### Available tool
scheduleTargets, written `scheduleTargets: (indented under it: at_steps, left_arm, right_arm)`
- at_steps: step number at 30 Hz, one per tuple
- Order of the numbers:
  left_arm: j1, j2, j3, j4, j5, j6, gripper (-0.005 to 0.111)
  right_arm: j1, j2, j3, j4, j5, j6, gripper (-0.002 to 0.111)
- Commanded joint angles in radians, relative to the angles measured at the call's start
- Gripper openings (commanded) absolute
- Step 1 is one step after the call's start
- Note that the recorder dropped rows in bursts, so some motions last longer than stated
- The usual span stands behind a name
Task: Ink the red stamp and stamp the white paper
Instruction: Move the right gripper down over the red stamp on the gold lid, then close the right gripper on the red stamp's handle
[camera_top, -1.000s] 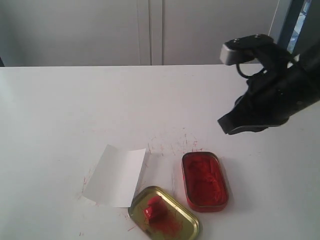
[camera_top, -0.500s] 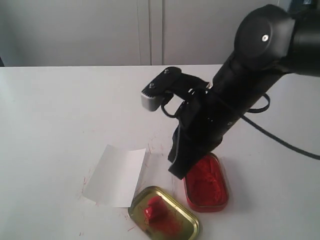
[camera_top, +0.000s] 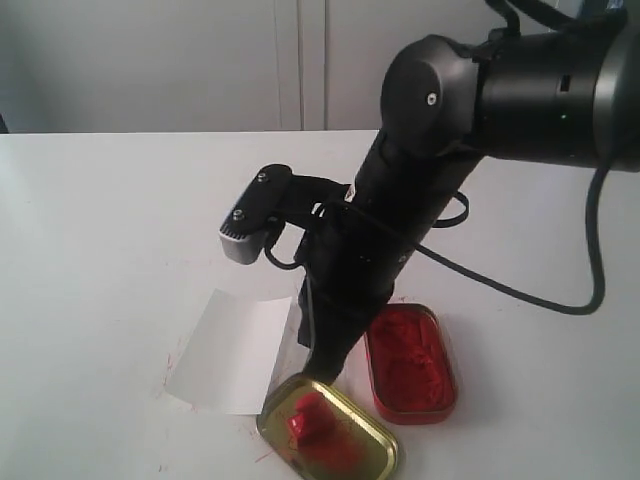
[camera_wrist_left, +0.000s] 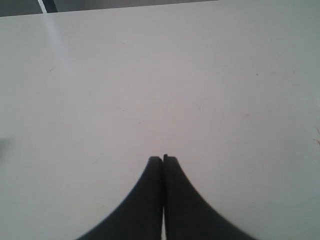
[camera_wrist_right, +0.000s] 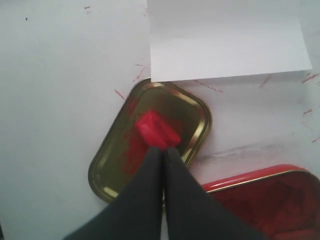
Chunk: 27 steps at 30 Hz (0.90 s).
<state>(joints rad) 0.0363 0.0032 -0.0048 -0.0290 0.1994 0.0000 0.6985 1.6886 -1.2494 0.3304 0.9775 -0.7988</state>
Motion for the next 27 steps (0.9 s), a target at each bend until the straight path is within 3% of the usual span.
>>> scheduleTargets:
  at_steps: [1,12,20,27]
  left_arm:
    - [0.001,-0.003,0.005,-0.001,0.002,0.000,0.000]
    - [0.001,-0.003,0.005,-0.001,0.002,0.000,0.000]
    - [0.001,-0.003,0.005,-0.001,0.002,0.000,0.000]
    - [0.001,-0.003,0.005,-0.001,0.002,0.000,0.000]
  right_arm:
    - [0.024,0.047,-0.039,-0.040,0.065,-0.099,0.000]
    - [0.101,0.094,-0.039,-0.155,0.006,-0.231,0.001]
    - [0.108,0.121,-0.039,-0.186,-0.009,-0.280,0.020]
    - [0.108,0.140,-0.039,-0.188,-0.007,-0.347,0.028]
